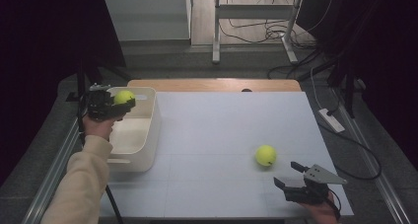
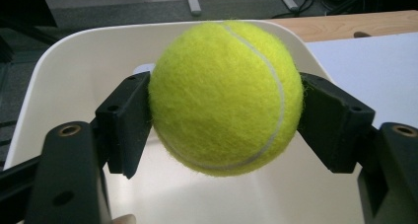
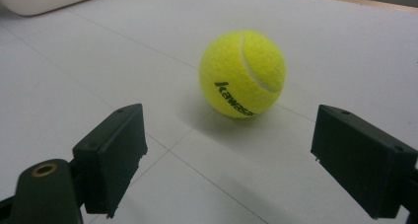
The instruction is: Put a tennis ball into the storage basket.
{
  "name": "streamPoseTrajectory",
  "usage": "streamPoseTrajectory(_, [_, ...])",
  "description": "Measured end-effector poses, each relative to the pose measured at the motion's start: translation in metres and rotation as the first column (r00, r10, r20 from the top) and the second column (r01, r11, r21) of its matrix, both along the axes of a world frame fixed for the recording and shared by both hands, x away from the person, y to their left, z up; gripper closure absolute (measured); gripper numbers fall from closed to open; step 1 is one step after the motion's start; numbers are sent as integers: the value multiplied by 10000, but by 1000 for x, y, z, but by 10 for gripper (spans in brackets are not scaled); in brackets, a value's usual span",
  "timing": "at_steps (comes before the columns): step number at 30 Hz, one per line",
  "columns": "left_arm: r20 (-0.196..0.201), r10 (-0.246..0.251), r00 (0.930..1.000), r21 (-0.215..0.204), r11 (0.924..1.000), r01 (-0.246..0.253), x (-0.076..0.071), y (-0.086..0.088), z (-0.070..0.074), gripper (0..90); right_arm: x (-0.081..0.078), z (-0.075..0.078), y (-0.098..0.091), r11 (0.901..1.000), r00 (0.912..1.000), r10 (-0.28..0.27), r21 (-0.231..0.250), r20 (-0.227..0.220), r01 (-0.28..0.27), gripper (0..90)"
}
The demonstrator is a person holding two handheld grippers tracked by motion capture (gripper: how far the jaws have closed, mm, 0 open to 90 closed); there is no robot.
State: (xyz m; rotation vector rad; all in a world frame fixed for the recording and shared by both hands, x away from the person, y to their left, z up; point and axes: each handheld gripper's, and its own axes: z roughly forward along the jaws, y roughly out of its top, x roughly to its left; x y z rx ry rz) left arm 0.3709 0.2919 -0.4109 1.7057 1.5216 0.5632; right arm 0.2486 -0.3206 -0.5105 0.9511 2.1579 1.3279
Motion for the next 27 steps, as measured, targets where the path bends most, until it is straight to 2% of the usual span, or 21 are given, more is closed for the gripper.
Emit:
streamPoseTrajectory(9, [-119, 4, 9999, 109, 9999, -3, 1, -1, -2, 270, 0, 0, 0, 10000, 10000, -28, 12, 24, 28, 132])
streamPoseTrajectory(23, [-19, -2, 10000, 227, 9997, 2, 1, -2, -1, 261, 0, 0, 0, 10000, 10000, -22, 9, 15, 22, 132])
streamPoseTrajectory(25, [238, 48, 9997, 155, 9999, -51, 0, -2, 1, 201, 0, 0, 0, 10000, 10000, -22, 11, 18, 22, 133])
streamPoseTrajectory(27, [337, -65, 9994, -109, 9999, 69, -1, -2, 4, 170, 0, 0, 0, 10000, 10000, -20, 4, 22, 20, 132])
